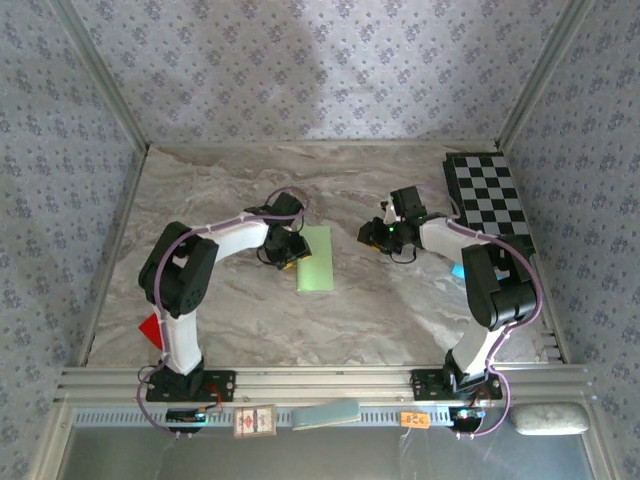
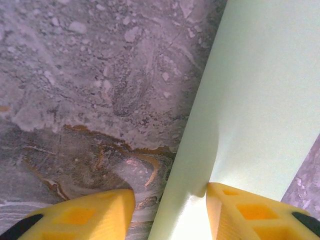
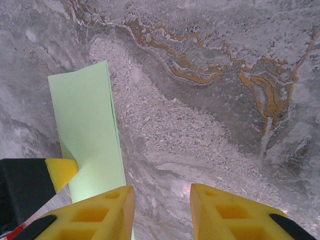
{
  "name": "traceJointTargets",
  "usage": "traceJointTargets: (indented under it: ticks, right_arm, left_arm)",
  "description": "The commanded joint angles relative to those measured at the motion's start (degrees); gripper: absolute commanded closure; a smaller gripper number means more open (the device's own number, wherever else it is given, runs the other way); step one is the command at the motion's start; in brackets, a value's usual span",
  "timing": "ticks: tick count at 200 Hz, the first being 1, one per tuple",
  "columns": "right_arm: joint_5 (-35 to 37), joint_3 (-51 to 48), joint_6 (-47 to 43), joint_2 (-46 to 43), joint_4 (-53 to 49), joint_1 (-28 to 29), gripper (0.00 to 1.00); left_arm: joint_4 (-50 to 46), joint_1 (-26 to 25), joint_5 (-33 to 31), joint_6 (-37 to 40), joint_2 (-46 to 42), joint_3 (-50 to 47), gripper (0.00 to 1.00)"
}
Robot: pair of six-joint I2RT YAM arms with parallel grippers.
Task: Fold a paper plane with a square sheet of paper (pick it up from the middle)
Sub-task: Hold the square sheet of paper at the center of the table.
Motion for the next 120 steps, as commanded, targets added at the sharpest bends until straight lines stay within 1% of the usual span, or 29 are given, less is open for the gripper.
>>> traceJointTargets:
  ticks: [1, 96, 120]
  right_arm:
    - [-0.01, 1.13, -0.94, 0.06, -0.37, -0.12, 0.64]
    - [-1.15, 1.67, -0.62, 1.39, 0.04, 1.5, 0.64]
    - [-1.45, 1.76, -0.32, 1.87, 0.52, 2.28, 0.64]
  left_arm:
    - [-2.9, -2.11, 0.68, 3.0, 8.78, -3.4, 0.54]
    - [-2.64, -2.25, 0.35, -2.5, 10.32, -2.66, 0.53]
    - [-2.51, -2.32, 0.69, -2.32, 10.83, -2.25, 0.53]
